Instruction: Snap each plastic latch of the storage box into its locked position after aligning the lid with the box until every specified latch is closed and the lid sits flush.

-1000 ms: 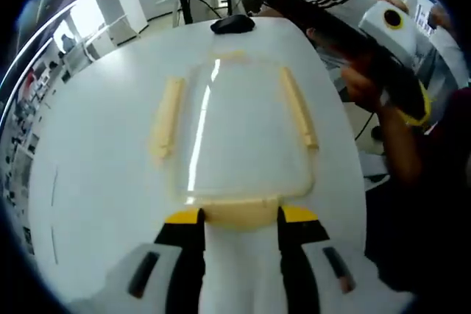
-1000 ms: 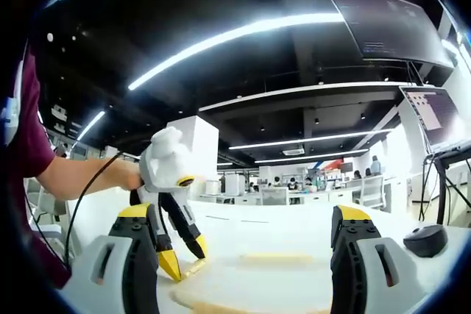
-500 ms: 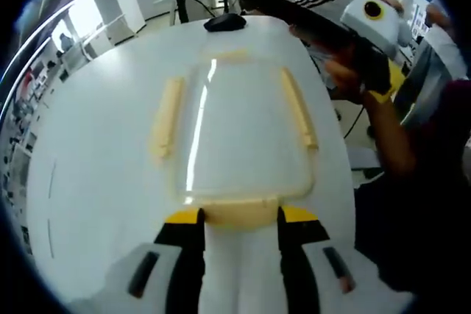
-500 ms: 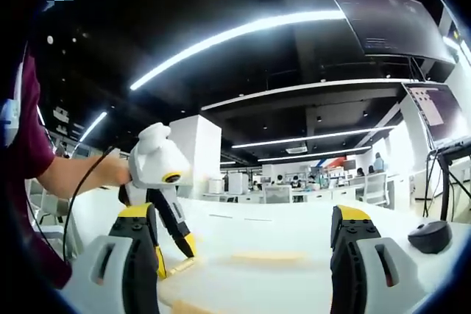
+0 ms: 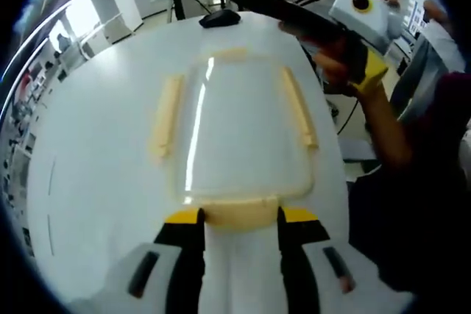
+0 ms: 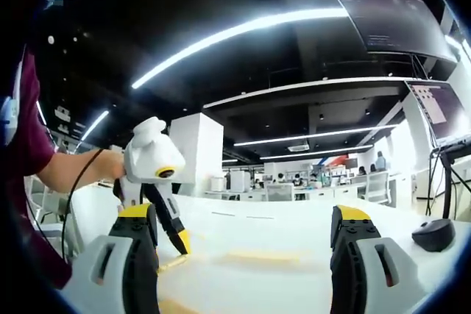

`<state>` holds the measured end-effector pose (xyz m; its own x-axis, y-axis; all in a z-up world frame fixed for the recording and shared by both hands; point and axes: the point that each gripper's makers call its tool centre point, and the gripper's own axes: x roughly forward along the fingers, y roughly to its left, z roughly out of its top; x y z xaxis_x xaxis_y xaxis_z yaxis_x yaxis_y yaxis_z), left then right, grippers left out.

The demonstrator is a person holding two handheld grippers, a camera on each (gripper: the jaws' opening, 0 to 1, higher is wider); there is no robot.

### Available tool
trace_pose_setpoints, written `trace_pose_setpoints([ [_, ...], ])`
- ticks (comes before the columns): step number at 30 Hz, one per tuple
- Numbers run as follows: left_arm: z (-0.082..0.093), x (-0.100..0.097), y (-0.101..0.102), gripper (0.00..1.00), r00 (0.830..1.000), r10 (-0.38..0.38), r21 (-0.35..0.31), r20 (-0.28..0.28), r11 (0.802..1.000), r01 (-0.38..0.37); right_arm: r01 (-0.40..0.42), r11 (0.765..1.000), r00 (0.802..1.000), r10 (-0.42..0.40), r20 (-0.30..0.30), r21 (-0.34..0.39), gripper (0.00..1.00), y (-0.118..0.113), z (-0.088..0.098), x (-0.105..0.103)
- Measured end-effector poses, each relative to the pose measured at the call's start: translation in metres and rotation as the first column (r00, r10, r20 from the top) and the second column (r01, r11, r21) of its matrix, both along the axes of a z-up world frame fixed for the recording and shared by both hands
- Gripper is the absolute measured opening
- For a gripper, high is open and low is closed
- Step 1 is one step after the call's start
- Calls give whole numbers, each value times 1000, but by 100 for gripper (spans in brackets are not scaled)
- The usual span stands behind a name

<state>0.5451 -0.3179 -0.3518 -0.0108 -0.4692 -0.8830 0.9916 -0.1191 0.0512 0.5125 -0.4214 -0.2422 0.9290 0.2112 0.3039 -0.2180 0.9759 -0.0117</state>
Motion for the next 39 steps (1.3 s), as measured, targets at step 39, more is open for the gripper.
trace_pose_setpoints([
  [39, 4, -19, 52, 38, 996, -58, 17, -67, 998, 59, -14, 1000, 1000, 13, -15, -26, 100, 8, -3, 2],
])
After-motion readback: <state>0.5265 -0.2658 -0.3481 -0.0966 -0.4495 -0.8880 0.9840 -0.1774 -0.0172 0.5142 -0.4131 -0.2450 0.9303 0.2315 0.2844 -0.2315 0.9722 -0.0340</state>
